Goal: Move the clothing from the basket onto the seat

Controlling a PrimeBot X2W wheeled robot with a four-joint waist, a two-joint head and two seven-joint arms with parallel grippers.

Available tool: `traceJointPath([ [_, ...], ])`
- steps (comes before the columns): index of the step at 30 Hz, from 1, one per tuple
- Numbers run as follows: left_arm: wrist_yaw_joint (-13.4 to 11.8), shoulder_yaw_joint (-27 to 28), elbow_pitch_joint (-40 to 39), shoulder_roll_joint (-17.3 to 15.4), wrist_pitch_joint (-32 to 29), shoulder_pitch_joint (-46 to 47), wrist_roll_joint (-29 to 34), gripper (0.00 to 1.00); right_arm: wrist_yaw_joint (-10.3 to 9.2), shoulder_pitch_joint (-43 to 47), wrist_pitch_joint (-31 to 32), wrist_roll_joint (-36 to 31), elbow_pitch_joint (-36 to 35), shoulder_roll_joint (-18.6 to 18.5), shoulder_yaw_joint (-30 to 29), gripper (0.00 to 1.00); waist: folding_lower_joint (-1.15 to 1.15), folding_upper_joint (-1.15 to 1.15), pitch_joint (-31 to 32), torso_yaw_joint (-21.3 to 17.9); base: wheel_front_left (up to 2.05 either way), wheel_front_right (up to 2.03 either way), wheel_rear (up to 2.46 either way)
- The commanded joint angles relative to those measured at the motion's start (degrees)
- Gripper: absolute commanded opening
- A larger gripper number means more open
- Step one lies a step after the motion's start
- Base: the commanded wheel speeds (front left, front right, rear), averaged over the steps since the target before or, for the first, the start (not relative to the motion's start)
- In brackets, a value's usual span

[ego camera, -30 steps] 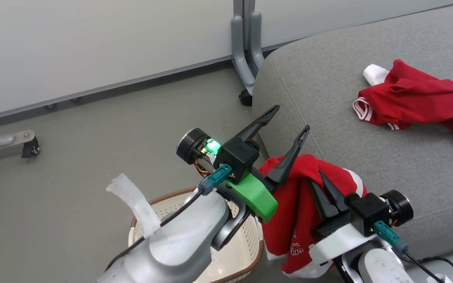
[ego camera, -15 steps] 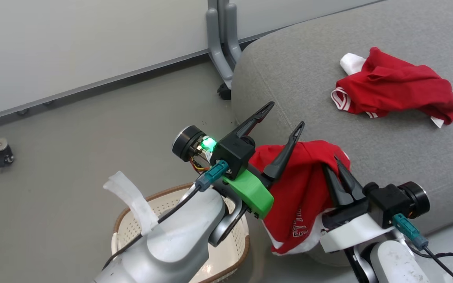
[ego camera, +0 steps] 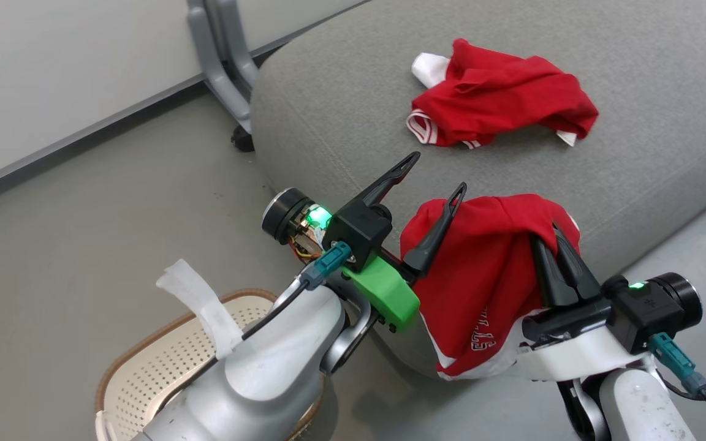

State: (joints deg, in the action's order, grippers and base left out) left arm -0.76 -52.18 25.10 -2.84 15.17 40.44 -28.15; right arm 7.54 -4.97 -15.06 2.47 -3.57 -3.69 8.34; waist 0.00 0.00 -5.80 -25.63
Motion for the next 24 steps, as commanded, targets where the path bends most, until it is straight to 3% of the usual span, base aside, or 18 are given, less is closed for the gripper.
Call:
traceJointPath([
  [1, 0.37, -0.20, 0.40, -0.37, -0.06, 0.23, 0.37, 1.00, -0.10, 0.66, -0.18, 0.19, -0.58, 0.29, -0.60, 0.00, 0.00, 0.00, -2.59, -5.93, 0.00, 0.00, 0.00],
  [9, 2.11, -2.44, 2.25, -0.25, -0.18, 1.88, -0.81, 1.00, -0.10, 0.29, -0.18, 0.14, -2.34, 0.65, -3.56, 0.00, 0.00, 0.00, -5.77, -6.64, 0.00, 0.00, 0.00],
  [16, 0.03, -2.22, 1.98, -0.93, -0.70, 2.75, -0.81, 1.00, -0.10, -7.68, -0.18, 1.38, -2.66, 0.43, -6.05, 0.00, 0.00, 0.00, -9.95, -6.73, 0.00, 0.00, 0.00],
  [24, -1.85, -3.14, -3.43, -3.81, -2.86, 4.28, 1.74, 1.00, -0.10, -23.77, -0.18, 5.41, -0.17, -5.84, -14.18, 0.00, 0.00, 0.00, -17.66, -0.99, 0.00, 0.00, 0.00],
])
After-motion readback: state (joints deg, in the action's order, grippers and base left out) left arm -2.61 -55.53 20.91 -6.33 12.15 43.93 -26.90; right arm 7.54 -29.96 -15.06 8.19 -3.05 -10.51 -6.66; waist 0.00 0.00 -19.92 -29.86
